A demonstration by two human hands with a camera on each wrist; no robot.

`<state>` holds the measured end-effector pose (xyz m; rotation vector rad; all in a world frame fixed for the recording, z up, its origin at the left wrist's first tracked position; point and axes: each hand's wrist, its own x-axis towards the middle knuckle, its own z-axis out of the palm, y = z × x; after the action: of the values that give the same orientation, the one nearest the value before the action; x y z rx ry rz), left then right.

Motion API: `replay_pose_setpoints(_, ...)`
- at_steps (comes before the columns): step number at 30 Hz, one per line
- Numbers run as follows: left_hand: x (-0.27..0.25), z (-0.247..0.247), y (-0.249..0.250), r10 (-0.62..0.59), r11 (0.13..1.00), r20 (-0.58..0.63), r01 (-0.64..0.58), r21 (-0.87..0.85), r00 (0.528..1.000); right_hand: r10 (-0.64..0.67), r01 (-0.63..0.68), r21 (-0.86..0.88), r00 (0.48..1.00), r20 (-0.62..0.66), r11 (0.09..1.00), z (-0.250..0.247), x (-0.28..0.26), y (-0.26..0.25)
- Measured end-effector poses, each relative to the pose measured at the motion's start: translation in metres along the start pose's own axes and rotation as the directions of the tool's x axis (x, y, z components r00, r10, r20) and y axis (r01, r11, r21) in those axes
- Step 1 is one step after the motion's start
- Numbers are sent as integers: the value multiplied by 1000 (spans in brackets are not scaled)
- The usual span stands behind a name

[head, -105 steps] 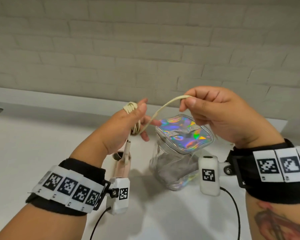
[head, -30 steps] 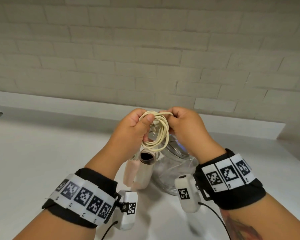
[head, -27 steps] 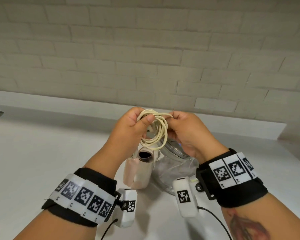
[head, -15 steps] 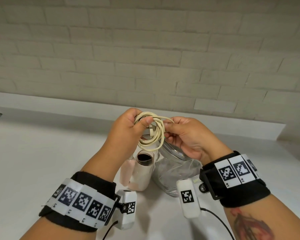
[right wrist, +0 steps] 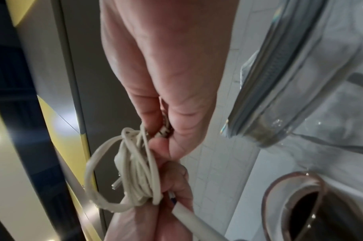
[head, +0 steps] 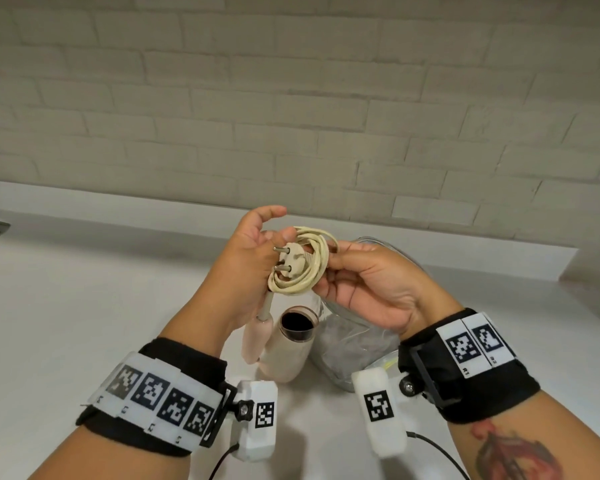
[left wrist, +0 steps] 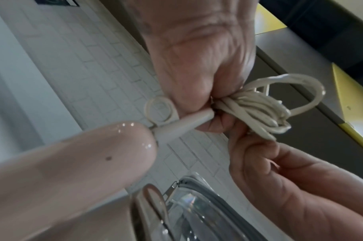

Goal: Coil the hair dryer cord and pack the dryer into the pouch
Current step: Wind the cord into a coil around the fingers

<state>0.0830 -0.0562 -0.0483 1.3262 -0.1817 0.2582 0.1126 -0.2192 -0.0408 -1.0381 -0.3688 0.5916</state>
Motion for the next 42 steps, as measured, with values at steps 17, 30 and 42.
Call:
replay_pose_setpoints(17, 27, 13, -8, 70, 988, -313, -108, -106, 947, -334, 211, -897, 939, 76, 388, 22, -4, -2)
replay_pose_setpoints(30, 32, 10, -12, 67, 984, -309, -113, -135, 949, -668, 381, -914, 644, 372, -141, 45, 12, 11)
replay_pose_setpoints(42, 10, 6, -11, 131, 953, 113, -156, 261, 985, -575, 555, -202, 659, -484, 807, 32, 19, -22)
